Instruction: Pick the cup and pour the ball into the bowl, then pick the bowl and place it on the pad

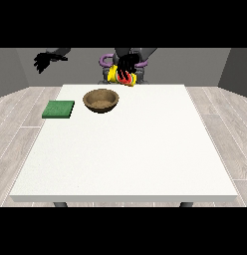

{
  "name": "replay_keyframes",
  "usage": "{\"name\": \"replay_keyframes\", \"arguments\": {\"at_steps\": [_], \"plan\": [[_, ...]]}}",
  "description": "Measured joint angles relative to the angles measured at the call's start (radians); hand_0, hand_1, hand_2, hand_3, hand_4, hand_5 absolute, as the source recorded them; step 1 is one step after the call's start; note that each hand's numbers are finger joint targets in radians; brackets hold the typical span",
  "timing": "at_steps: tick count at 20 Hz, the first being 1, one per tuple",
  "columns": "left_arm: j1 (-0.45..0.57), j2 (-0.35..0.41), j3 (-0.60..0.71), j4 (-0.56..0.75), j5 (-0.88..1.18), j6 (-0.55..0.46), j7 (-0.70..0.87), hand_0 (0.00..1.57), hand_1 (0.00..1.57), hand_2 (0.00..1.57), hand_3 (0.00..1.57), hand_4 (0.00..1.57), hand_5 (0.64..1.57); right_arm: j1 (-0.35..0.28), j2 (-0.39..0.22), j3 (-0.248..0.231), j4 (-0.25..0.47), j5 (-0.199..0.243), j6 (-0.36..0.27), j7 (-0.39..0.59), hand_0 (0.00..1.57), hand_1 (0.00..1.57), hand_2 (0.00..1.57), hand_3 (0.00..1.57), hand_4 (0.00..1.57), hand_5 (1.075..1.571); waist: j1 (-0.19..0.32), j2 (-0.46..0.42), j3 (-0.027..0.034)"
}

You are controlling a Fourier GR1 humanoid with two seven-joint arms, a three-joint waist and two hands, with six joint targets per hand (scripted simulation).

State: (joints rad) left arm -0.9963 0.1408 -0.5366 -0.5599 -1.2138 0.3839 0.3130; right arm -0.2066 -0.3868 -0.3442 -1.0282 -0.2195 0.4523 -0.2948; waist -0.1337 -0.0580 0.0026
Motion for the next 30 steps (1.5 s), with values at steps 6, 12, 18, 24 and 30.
{"name": "replay_keyframes", "arguments": {"at_steps": [6, 12, 18, 24, 30], "plan": [[-0.036, -0.053, -0.184, 0.061, -0.214, -0.121, 0.061, 1.50, 1.50, 1.57, 1.57, 1.49, 1.236, -0.018, 0.007, 0.009, 0.015, -0.003, 0.012, 0.006, 0.00, 0.00, 0.00, 0.00, 0.00, 1.571, -0.014, -0.001, -0.0006], [-0.063, -0.095, -0.290, 0.073, -0.348, -0.254, 0.046, 1.45, 1.45, 1.57, 1.57, 1.53, 1.131, -0.024, -0.011, -0.005, 0.043, -0.004, 0.004, 0.017, 0.00, 0.00, 0.00, 0.00, 0.00, 1.571, 0.016, -0.023, -0.0016], [-0.048, -0.085, -0.274, 0.050, -0.405, -0.280, 0.025, 1.48, 1.48, 1.57, 1.57, 1.50, 1.222, -0.021, 0.002, 0.002, 0.029, -0.023, 0.003, 0.066, 0.00, 0.00, 0.00, 0.00, 0.00, 1.568, 0.022, -0.029, -0.0026], [0.049, -0.057, 0.035, -0.062, -0.113, -0.088, 0.079, 1.17, 1.17, 1.44, 1.27, 1.46, 1.170, 0.043, 0.009, -0.009, 0.021, -0.033, 0.003, 0.071, 0.00, 0.00, 0.00, 0.00, 0.10, 1.565, 0.064, -0.051, -0.0109], [0.210, -0.110, 0.297, -0.210, 0.263, 0.096, 0.018, 0.00, 0.00, 0.00, 0.00, 0.00, 1.541, 0.036, 0.057, 0.005, -0.006, -0.028, -0.038, 0.072, 0.00, 0.00, 0.00, 0.00, 0.33, 1.568, 0.098, 0.006, -0.0230]]}}
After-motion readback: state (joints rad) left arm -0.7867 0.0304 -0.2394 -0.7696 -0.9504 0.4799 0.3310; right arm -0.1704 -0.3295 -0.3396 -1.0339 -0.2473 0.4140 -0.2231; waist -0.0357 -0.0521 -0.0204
